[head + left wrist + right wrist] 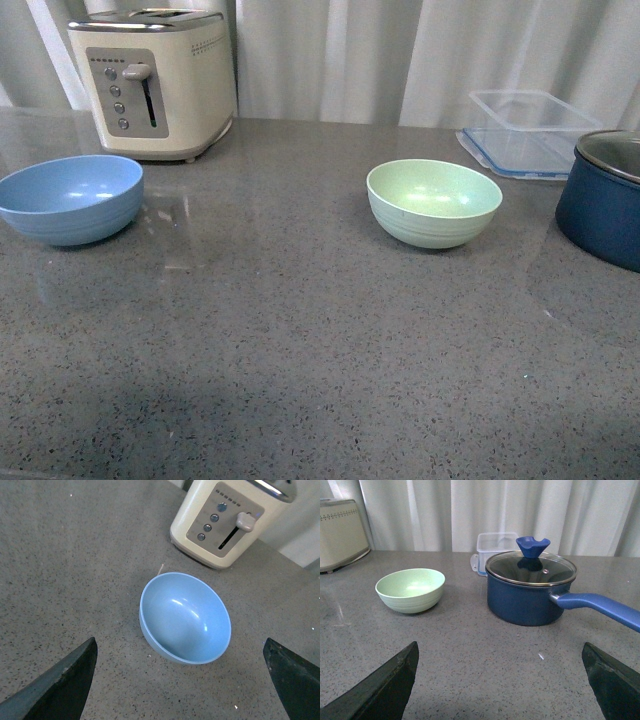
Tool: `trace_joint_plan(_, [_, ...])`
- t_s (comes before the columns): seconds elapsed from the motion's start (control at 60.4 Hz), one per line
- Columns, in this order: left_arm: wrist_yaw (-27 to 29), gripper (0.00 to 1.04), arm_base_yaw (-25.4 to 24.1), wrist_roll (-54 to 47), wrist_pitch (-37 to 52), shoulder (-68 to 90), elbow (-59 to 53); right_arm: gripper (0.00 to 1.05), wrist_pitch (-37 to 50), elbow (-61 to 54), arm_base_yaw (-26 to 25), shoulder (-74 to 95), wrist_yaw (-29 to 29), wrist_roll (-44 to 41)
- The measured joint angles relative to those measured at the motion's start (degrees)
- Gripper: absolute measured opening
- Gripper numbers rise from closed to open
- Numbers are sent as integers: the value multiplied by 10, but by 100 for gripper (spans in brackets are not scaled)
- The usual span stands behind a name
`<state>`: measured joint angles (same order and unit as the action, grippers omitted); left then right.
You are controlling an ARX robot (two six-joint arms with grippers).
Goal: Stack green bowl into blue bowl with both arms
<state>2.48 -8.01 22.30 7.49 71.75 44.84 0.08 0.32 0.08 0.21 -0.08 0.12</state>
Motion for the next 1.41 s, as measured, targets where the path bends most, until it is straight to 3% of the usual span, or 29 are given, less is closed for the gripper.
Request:
trace_joint_plan(0.513, [52, 98, 1, 35, -90, 261, 193, 95, 0, 0, 0, 0, 0, 0])
trace_joint_plan(1.126, [53, 98, 12, 50, -110, 348, 232, 95, 0, 0, 0, 0, 0, 0])
trace_joint_plan(1.407, [60, 57, 14, 50, -113, 355, 235, 95, 0, 0, 0, 0, 0, 0])
